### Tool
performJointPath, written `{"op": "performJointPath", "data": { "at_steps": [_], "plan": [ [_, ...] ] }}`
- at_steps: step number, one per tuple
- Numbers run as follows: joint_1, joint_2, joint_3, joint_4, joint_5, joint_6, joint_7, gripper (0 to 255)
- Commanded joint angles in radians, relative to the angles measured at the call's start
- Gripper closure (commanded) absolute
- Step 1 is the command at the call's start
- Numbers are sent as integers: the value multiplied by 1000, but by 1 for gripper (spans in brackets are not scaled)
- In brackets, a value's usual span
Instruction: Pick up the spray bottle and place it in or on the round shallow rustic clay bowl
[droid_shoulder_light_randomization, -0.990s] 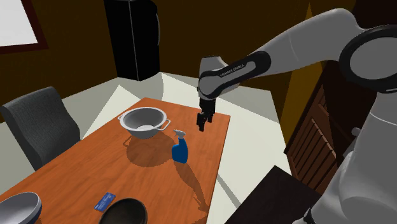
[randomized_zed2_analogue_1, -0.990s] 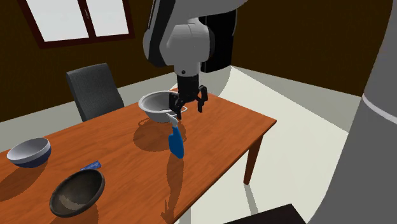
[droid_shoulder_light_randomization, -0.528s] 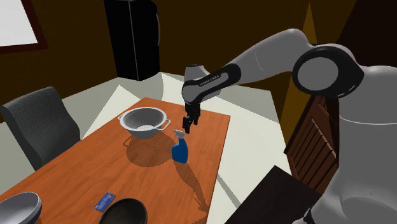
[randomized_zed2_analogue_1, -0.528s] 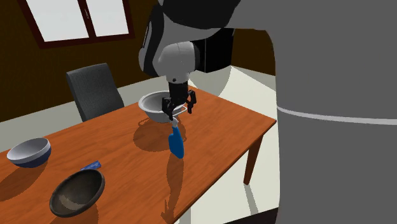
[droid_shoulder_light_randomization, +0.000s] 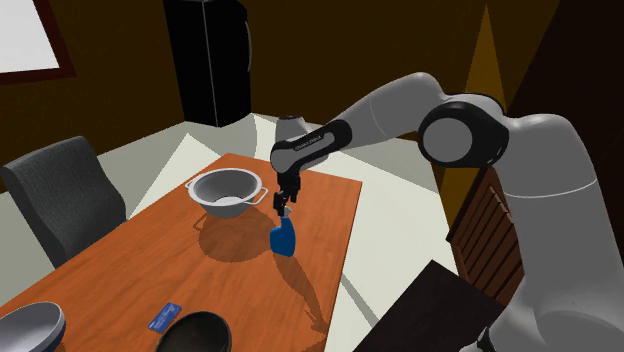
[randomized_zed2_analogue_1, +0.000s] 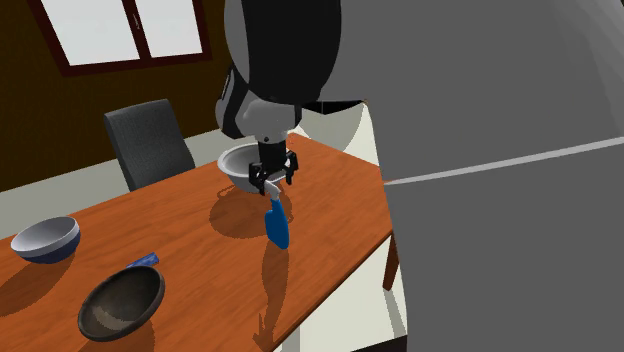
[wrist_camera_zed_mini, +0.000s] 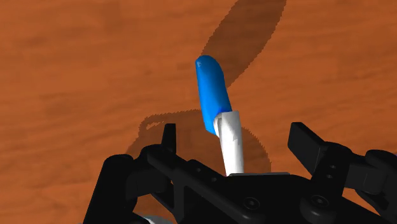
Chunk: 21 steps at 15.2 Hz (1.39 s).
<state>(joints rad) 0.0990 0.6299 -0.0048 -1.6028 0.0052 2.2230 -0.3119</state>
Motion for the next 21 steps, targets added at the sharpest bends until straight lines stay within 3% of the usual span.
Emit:
{"op": "performJointPath", "data": {
  "at_steps": [1,12,13,21],
  "plan": [
    [1,20,0,3,0,18,1,0],
    [1,41,0,0,0,41,1,0],
    [1,41,0,0,0,41,1,255],
    [1,41,0,0,0,41,1,255]
  ]
}}
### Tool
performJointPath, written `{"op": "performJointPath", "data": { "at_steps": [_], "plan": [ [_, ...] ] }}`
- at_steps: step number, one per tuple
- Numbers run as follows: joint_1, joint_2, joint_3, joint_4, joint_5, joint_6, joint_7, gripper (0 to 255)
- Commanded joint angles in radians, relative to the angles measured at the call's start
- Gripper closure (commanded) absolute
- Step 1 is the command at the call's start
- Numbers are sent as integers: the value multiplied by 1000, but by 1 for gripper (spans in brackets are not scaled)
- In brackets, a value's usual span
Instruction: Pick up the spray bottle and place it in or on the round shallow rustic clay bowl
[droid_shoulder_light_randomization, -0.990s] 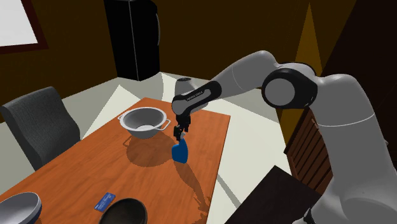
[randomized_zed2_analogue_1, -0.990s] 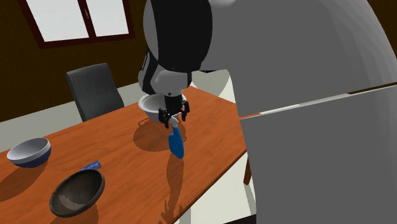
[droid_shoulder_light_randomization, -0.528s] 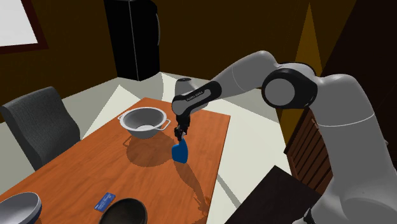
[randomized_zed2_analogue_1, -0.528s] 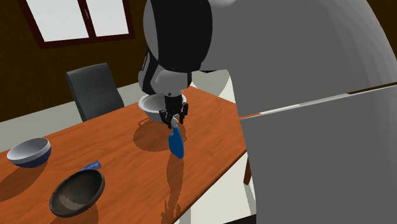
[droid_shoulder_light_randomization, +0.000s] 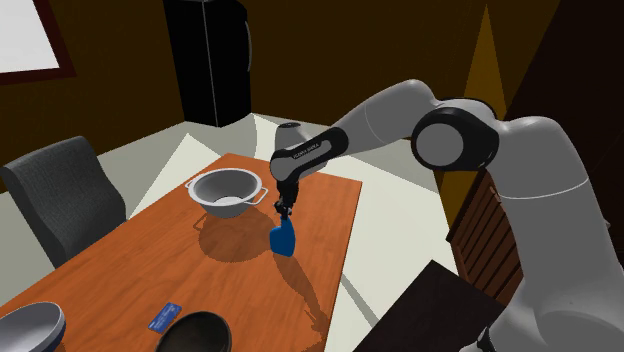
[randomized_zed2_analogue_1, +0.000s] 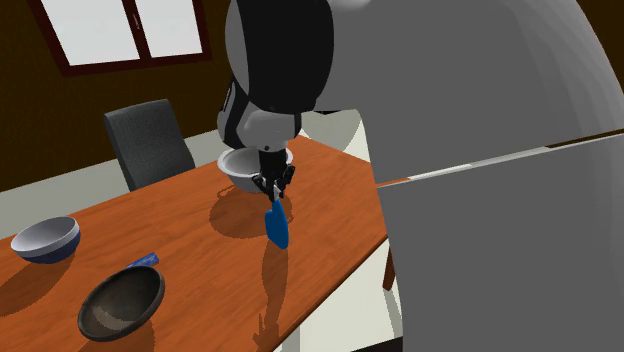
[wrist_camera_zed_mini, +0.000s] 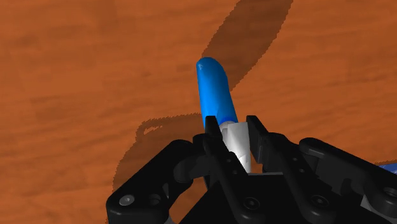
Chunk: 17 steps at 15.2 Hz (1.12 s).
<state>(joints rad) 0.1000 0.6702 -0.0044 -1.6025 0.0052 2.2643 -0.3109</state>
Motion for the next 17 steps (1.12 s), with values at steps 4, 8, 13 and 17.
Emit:
{"op": "performJointPath", "data": {
  "at_steps": [4,8,13,17],
  "plan": [
    [0,-24,0,2,0,-27,0,255],
    [0,-55,0,9,0,-65,0,255],
    [0,-90,0,23,-1,-114,1,255],
    [0,-115,0,39,-1,-155,1,255]
  ]
}}
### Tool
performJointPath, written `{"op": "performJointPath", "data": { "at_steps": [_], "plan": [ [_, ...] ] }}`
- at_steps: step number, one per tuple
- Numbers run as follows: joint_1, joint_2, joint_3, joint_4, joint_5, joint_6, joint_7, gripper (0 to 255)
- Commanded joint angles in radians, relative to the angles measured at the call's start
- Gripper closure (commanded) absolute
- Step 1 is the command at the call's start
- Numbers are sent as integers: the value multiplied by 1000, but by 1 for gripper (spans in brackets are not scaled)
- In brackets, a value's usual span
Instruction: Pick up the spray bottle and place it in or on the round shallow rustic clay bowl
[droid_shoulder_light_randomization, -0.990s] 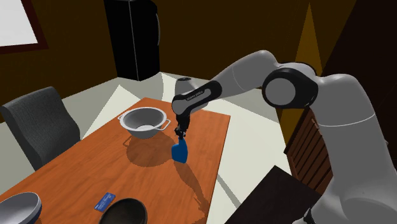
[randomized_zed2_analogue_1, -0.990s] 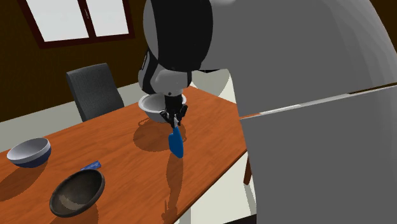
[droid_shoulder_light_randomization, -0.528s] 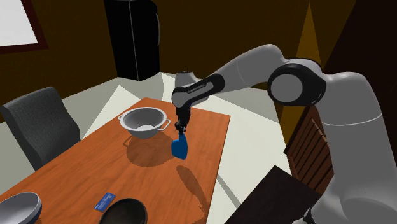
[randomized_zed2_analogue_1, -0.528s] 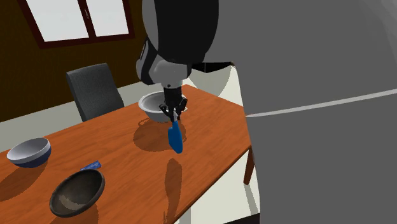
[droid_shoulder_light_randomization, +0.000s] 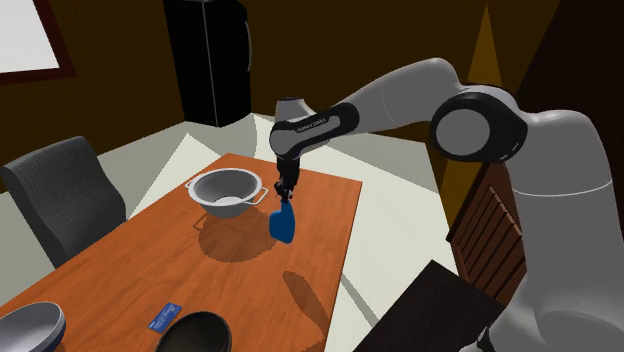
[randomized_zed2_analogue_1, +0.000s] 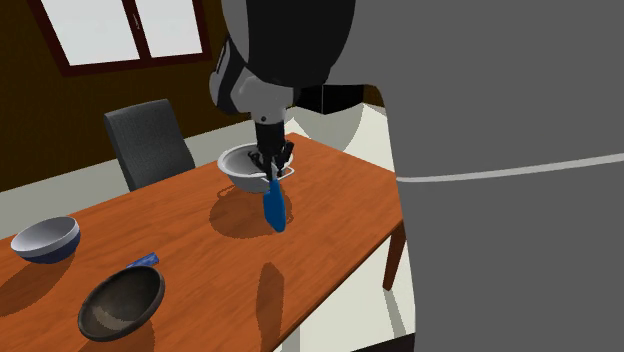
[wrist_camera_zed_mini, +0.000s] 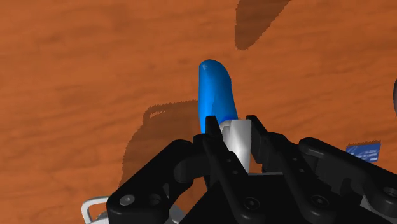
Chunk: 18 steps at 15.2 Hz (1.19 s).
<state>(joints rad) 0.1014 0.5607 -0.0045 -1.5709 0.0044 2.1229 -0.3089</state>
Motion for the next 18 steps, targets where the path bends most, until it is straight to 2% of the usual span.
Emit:
{"op": "performJointPath", "data": {
  "at_steps": [1,17,18],
  "plan": [
    [-1,-12,0,12,0,-24,-1,255],
    [-1,-80,-1,115,0,-196,-1,255],
    [13,-94,4,102,-3,-196,19,255]
  ]
}}
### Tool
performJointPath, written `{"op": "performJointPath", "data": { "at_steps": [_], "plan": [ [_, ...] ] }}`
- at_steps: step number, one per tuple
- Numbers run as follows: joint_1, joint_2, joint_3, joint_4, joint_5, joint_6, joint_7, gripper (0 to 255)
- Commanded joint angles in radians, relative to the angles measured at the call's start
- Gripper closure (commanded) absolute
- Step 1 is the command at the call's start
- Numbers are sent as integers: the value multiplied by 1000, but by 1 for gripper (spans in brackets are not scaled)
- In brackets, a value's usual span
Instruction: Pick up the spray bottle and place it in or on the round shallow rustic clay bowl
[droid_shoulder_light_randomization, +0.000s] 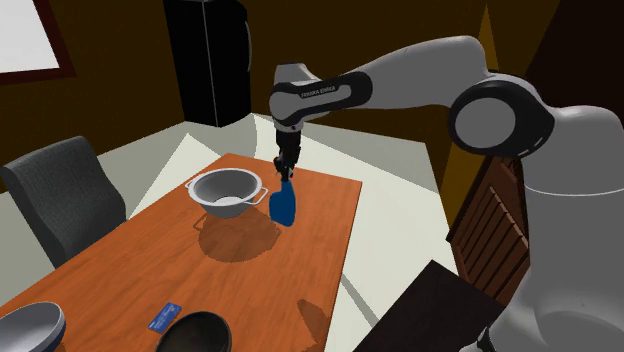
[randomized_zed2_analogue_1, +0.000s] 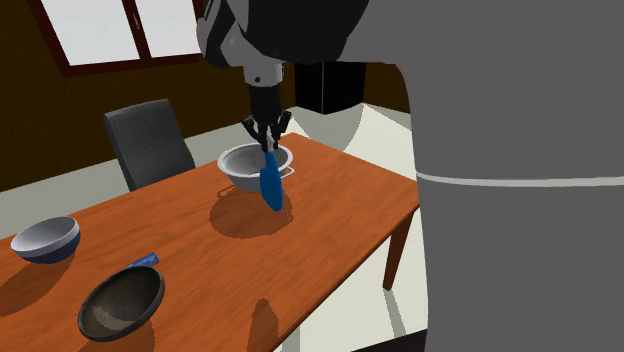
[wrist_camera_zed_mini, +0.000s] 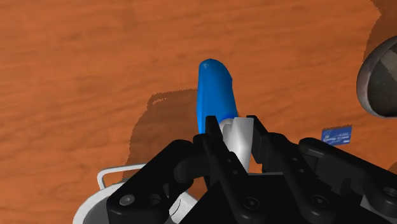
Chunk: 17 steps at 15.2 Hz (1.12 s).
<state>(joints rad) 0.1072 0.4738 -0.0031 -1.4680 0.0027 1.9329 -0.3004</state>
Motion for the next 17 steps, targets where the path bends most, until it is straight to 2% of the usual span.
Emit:
{"op": "performJointPath", "data": {
  "at_steps": [1,9,17],
  "plan": [
    [22,-20,8,-14,-3,-6,29,255],
    [134,-90,52,-64,-19,-26,189,255],
    [248,-102,102,-26,-36,-77,353,255]
  ]
}}
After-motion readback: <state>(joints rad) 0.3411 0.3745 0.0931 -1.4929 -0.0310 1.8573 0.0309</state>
